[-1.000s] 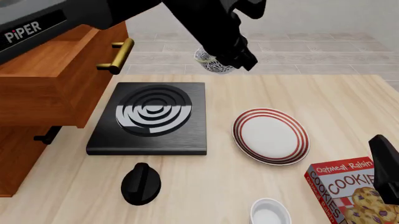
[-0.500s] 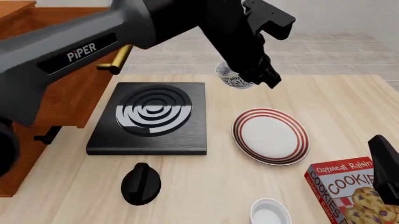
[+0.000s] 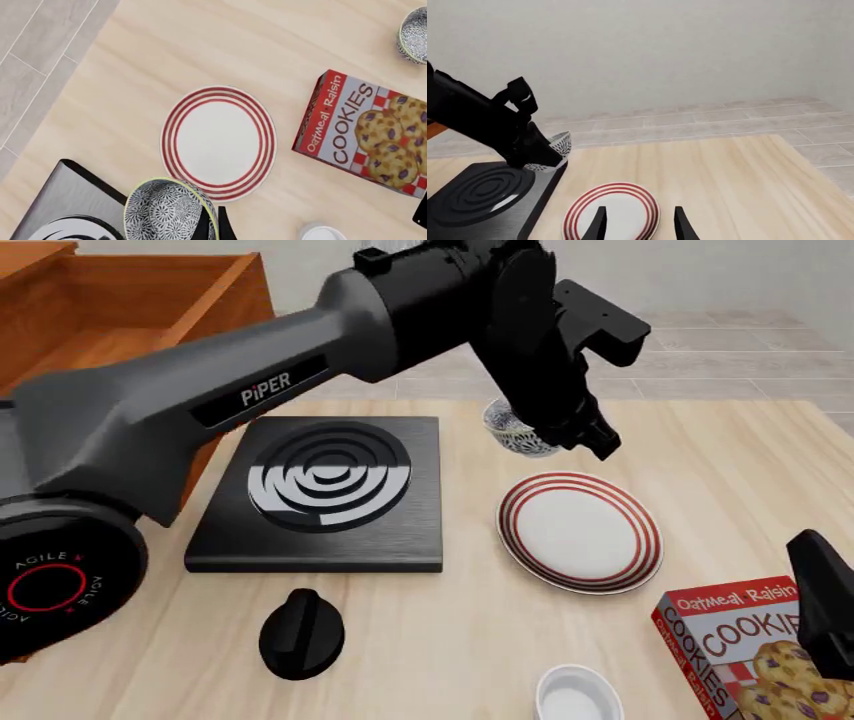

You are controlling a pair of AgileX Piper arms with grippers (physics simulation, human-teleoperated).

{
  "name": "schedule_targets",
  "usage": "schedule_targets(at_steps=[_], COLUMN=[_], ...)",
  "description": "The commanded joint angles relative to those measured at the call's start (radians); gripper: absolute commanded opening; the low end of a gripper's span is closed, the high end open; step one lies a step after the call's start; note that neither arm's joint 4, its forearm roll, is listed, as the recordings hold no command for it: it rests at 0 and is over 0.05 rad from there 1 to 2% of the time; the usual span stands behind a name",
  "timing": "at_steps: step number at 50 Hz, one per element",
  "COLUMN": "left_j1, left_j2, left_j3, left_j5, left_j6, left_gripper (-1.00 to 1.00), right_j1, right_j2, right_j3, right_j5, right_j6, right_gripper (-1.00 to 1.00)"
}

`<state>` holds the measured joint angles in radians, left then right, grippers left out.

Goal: Pick the akita bowl in the top layer of the wooden cabinet and place it on the plate.

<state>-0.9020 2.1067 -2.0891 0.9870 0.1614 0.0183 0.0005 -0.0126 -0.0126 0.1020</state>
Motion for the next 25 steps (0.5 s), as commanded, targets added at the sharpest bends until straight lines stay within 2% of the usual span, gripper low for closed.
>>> schedule_targets(at_steps=[1,17,25], left_j1=[-0.007,0.004,-0.007], left_j2=[0.043,0.096,0.135], left_j3=[-0.017,-0.021,-0.054], left_j5=[-0.014,-0.034,-0.033], left_j6=[0.000,-0.006,-0.021], left_gripper=[-1.00,-1.00,-1.00], right_j1=[-0.001,-0.003,-0.003], right_j2=[0.000,0.000,0.000], right_j3=[0.001,0.002,0.002], right_j5=[-0.001,-0.001,-0.001], right_j6=[0.004,0.003,0.003], right_gripper=[1.00,1.00,1.00])
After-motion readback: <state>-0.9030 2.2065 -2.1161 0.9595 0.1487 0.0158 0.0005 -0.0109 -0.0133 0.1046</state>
